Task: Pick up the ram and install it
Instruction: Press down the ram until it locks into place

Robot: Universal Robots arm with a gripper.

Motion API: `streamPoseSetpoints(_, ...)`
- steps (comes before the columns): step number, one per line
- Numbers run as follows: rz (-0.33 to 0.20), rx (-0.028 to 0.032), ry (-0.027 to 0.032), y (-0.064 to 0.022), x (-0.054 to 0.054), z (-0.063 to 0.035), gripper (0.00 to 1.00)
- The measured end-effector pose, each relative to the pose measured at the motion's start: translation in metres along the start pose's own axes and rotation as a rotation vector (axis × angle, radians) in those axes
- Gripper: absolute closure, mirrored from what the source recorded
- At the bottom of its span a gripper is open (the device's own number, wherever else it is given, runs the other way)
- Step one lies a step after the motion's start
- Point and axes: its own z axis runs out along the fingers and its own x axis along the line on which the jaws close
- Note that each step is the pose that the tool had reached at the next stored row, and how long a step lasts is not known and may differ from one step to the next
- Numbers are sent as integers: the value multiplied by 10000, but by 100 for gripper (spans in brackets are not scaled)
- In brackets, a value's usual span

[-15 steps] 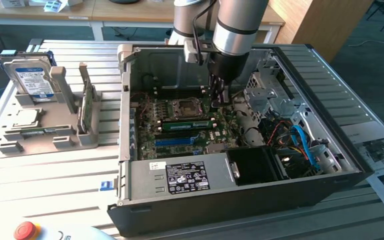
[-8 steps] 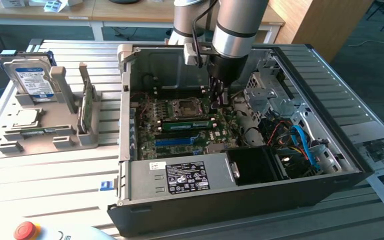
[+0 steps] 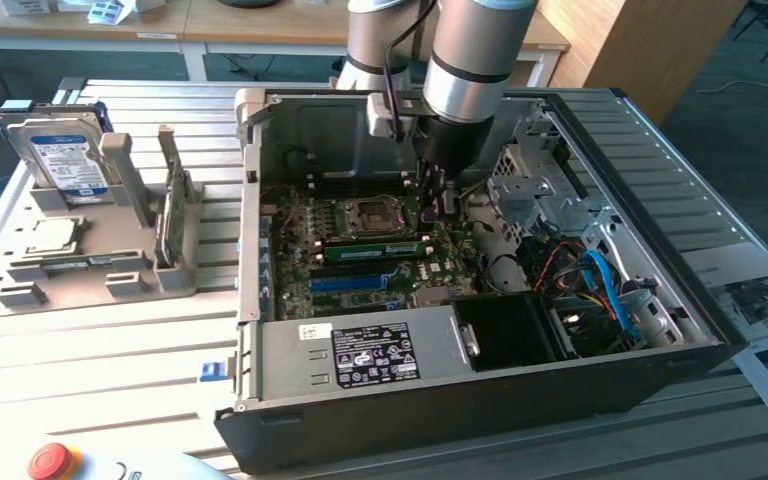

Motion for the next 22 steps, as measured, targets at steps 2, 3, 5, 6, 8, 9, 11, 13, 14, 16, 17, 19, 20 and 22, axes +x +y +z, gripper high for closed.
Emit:
streamPoseSetpoints(2, 0, 0, 0, 0, 0, 17, 90)
streamPoseSetpoints(3, -1, 0, 0, -1, 0, 25, 90)
streamPoseSetpoints(5, 0, 0, 0, -1, -1, 41, 90)
streamPoseSetpoints(6, -1, -1, 0, -1, -1, 49, 90)
streamPoseSetpoints(8, -1, 0, 0, -2, -1, 65, 90)
streamPoseSetpoints(9, -1, -1, 0, -2, -1, 73, 90)
streamPoseSetpoints(11, -1, -1, 0, -2, -1, 89, 90)
streamPoseSetpoints(13, 0, 0, 0, -3, -1, 106, 90)
streamPoseSetpoints(14, 0, 0, 0, -3, -1, 114, 90)
streamPoseSetpoints(16, -1, 0, -1, -3, -2, 130, 90)
streamPoseSetpoints(17, 0, 0, 0, -4, -2, 137, 90)
streamPoseSetpoints(19, 0, 0, 0, -4, -2, 151, 90)
streamPoseSetpoints(20, 0, -1, 2, -4, -2, 153, 90)
streamPoseSetpoints(22, 0, -2, 4, -4, -1, 154, 90)
